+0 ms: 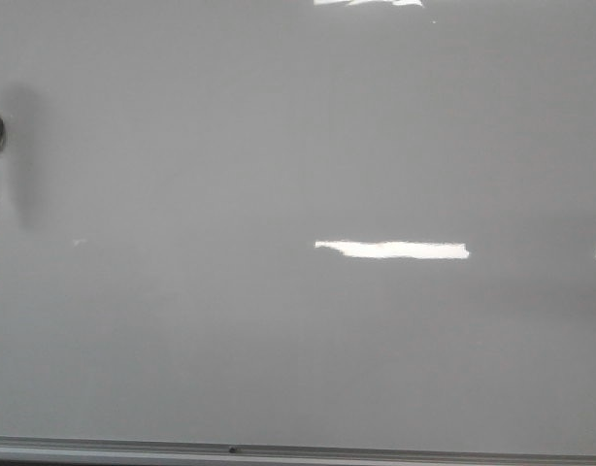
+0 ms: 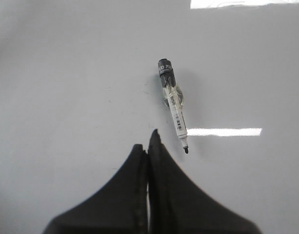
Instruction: Write number 4 on whiteboard
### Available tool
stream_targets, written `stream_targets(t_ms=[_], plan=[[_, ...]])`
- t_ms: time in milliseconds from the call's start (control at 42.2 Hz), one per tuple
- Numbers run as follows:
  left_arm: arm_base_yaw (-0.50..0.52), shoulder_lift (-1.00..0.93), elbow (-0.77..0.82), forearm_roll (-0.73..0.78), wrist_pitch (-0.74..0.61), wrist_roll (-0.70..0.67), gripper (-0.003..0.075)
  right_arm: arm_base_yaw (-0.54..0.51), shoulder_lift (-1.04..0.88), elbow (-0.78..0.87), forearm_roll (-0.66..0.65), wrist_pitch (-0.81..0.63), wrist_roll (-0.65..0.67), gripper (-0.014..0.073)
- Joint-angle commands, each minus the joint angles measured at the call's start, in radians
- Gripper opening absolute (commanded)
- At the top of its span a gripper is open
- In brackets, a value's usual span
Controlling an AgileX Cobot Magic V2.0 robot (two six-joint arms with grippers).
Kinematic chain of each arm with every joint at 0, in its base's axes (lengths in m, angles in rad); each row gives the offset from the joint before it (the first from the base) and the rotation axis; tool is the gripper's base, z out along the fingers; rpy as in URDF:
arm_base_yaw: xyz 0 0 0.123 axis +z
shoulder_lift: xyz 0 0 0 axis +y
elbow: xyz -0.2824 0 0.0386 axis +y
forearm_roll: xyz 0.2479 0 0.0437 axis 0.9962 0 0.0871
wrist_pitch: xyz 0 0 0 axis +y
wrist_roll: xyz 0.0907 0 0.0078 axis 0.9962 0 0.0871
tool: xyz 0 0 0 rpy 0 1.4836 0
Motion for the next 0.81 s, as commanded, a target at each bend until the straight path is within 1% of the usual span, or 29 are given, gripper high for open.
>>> stream_targets(t_ms=[0,783], plan=[[-0.008,-0.015,0.005,-0.01,-0.078,0.0,-0.002,-0.005,-0.018,-0.013,-0.006,-0.087,-0.005,-0.0068],[-0.008,-0.015,0.005,-0.01,-0.092,0.0,-0.002,-0.005,-0.018,-0.013,-0.006,-0.097,-0.005,-0.0068]])
